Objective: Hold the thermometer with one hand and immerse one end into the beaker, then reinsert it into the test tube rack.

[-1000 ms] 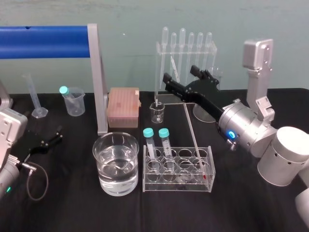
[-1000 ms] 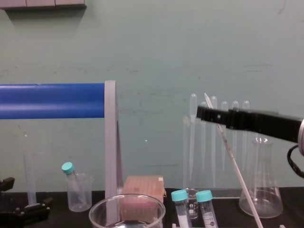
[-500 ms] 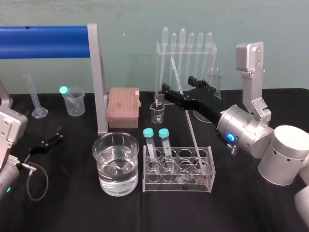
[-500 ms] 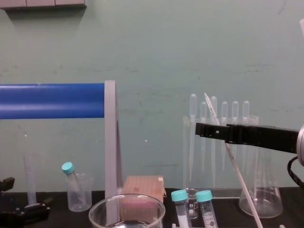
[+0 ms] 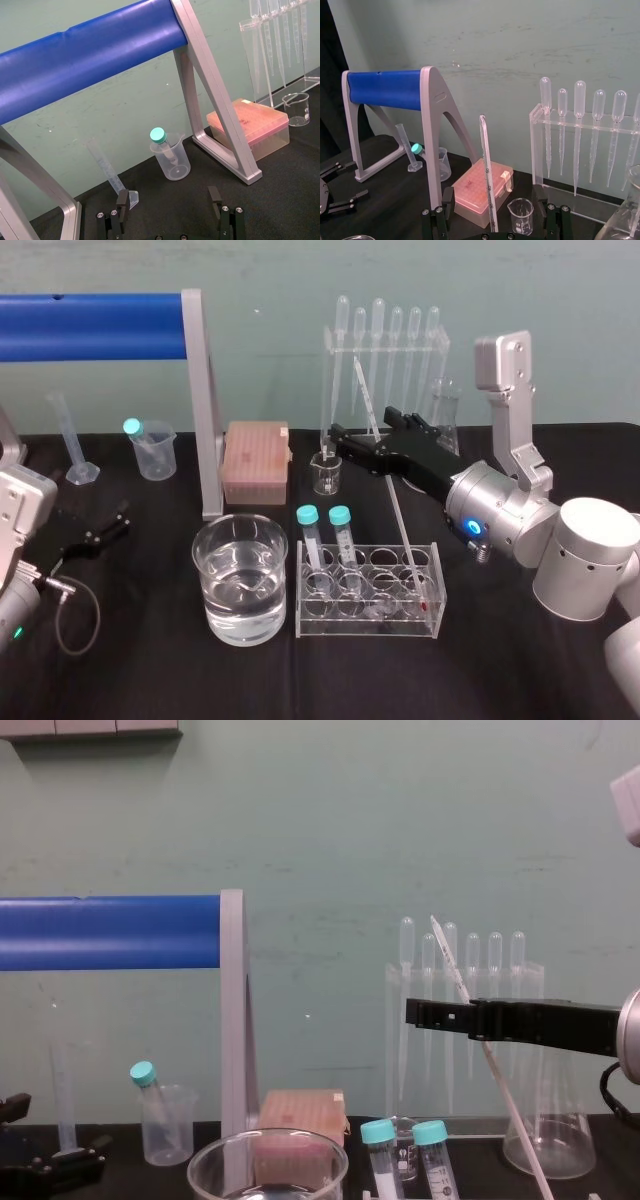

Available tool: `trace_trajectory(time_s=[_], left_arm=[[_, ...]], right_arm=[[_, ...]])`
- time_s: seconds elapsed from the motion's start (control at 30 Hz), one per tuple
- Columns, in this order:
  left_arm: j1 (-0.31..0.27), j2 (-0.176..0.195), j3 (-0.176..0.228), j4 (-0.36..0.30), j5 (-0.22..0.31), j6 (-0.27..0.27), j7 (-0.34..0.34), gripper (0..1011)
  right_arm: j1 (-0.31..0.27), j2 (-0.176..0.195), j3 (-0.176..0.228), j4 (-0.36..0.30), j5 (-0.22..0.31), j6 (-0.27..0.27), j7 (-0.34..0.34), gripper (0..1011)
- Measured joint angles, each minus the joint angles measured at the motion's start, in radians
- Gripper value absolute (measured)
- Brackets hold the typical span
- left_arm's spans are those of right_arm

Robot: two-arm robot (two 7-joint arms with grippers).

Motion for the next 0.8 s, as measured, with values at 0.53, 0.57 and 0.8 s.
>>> trace_trajectory(time_s=[0.53, 0.57, 0.8], left_arm=[[0.000, 0.000, 0.000, 0.000, 0.000, 0.000, 0.000, 1008], [0.000, 0.000, 0.000, 0.000, 0.000, 0.000, 0.000, 1008], [0.000, 0.000, 0.000, 0.000, 0.000, 0.000, 0.000, 1008]], right_arm=[[0.000, 0.000, 0.000, 0.000, -0.001, -0.001, 0.002, 1000], [0.000, 0.000, 0.000, 0.000, -0.001, -0.001, 0.001, 1000], [-0.001, 0.001, 0.000, -0.001, -0.001, -0.001, 0.001, 993]])
